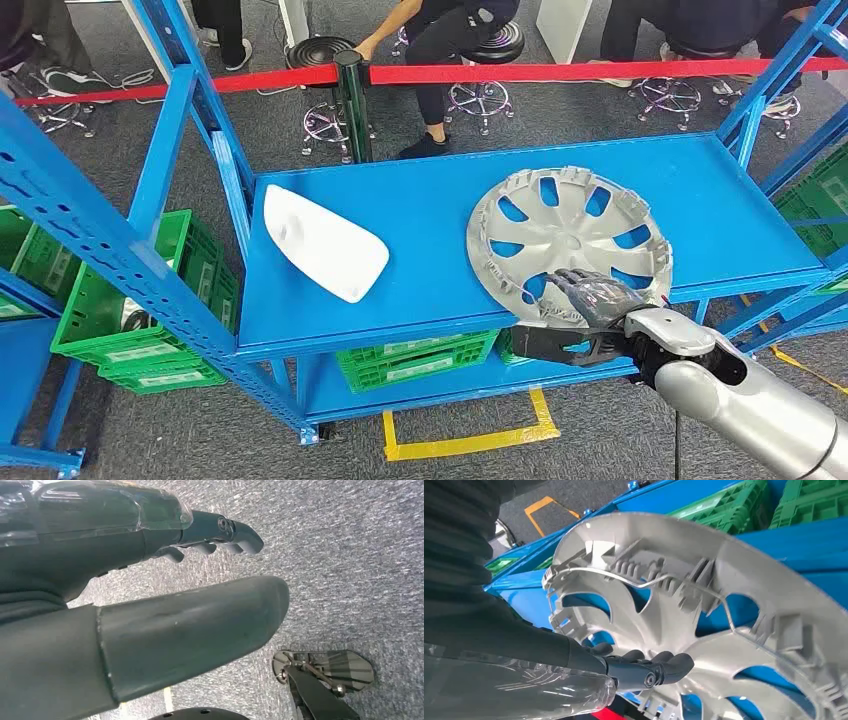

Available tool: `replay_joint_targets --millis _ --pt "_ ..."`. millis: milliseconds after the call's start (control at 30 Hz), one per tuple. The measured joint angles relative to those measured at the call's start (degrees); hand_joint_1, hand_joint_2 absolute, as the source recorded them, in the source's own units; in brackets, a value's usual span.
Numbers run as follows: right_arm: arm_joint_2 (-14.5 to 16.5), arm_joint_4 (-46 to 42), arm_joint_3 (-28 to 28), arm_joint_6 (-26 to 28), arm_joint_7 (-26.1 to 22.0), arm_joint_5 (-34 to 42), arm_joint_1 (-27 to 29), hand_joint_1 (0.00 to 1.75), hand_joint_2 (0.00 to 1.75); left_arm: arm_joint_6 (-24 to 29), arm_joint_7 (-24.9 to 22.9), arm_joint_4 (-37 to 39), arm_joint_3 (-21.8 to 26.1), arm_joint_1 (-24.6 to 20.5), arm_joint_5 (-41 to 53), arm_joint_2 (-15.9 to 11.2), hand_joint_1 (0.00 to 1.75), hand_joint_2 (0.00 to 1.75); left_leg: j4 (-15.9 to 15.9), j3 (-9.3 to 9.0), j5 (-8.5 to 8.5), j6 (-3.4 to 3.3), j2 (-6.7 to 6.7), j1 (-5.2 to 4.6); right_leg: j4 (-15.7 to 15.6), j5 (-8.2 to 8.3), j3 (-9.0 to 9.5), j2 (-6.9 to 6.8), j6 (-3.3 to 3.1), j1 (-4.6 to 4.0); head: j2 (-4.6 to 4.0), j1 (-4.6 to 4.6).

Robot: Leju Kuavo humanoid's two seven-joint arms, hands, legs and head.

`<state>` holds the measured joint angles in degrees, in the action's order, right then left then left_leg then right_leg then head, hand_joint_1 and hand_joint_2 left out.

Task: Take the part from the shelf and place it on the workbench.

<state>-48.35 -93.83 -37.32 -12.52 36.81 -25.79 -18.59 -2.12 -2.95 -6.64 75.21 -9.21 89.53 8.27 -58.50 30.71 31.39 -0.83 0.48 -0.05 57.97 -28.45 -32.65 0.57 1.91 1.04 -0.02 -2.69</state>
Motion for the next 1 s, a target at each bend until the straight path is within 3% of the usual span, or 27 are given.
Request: replay_joint_targets --millis 567,1000 --pt "-1.13 2.11 0.7 3.16 1.95 -8.16 -0.32 0.0 1.75 0.24 -0.44 0.0 0.01 0.01 0.31 0.21 0.0 0.0 -0.01 -0.02 -0.01 0.0 -0.43 -0.01 -0.02 0.0 0.0 -0.15 0.0 0.0 0.0 0.01" --pt "-1.84 3.38 2.43 2.2 0.0 -7.71 1.86 0.0 1.75 0.24 -0.66 0.0 0.02 0.0 0.31 0.47 0.0 0.0 -0.01 0.0 -0.01 0.0 -0.44 0.0 -0.02 0.0 0.02 -0.24 0.0 0.0 0.0 0.0"
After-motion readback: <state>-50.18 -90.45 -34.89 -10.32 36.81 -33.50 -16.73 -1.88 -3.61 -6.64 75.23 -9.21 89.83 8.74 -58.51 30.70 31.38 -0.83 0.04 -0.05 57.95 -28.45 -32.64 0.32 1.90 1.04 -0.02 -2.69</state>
